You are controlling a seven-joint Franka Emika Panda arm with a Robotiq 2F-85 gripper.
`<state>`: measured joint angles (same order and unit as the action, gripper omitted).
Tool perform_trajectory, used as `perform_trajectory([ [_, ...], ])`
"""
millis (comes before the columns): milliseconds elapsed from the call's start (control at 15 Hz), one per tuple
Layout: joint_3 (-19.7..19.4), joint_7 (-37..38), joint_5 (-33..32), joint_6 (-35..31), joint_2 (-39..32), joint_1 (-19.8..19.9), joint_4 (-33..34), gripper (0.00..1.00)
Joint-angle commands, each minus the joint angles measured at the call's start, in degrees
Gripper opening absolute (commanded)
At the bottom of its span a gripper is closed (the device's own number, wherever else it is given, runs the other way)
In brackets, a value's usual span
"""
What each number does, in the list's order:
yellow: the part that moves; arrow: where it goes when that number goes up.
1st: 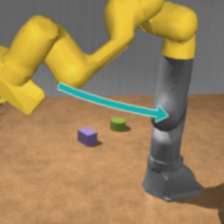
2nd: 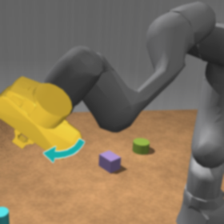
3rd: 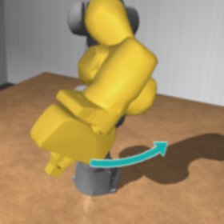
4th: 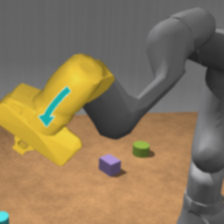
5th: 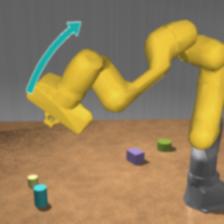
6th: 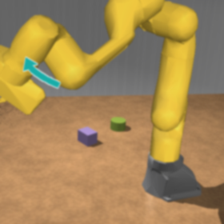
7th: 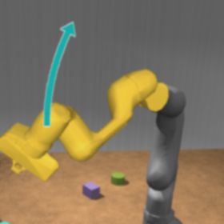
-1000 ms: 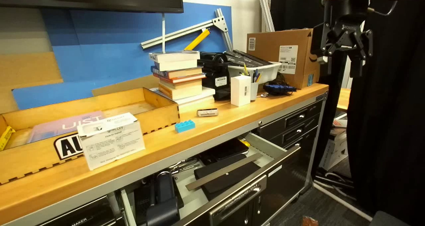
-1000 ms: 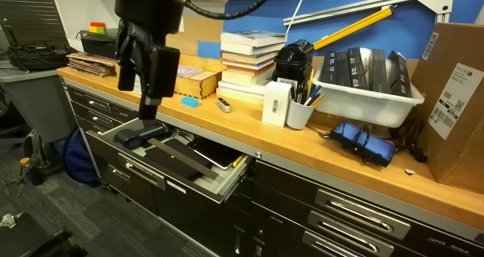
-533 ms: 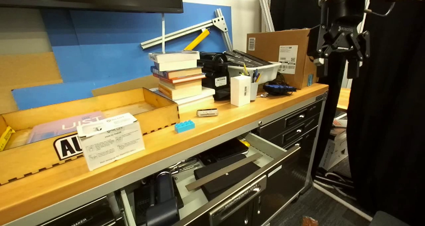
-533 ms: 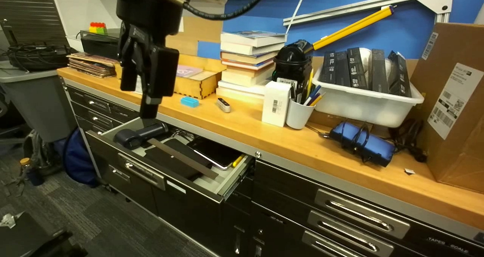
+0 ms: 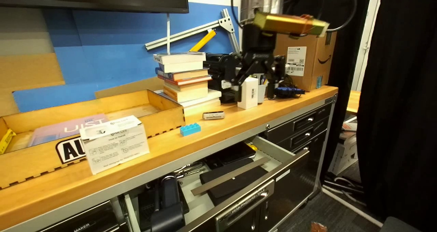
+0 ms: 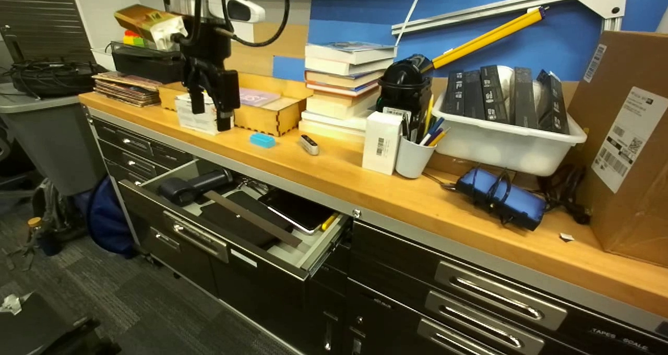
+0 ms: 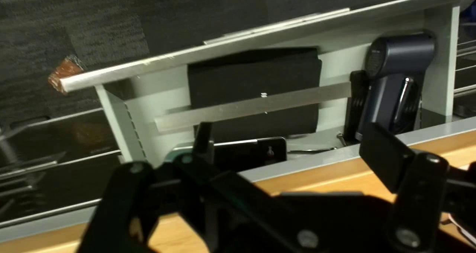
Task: Put the blue block inside the open drawer and push the drawer closed
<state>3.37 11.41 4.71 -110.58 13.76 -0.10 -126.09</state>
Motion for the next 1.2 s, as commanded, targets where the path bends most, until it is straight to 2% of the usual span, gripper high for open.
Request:
perform_trajectory([
  [0, 3.52, 4.42, -1.70, -6.63, -11.36, -2.67, 6.72, 1.00],
  [200, 4.65, 6.46, -3.54, -11.19, -19.93, -4.85, 11.19, 1.00],
  [467, 3.30, 9.85, -9.73, -16.67, -28.01, -7.69, 16.96, 1.00],
  [800, 0.15, 16.16, -14.83, -27.05, -33.20, -10.47, 20.71, 1.00],
  [1133, -3.24, 19.54, -18.34, -29.97, -36.10, -12.77, 23.07, 1.00],
])
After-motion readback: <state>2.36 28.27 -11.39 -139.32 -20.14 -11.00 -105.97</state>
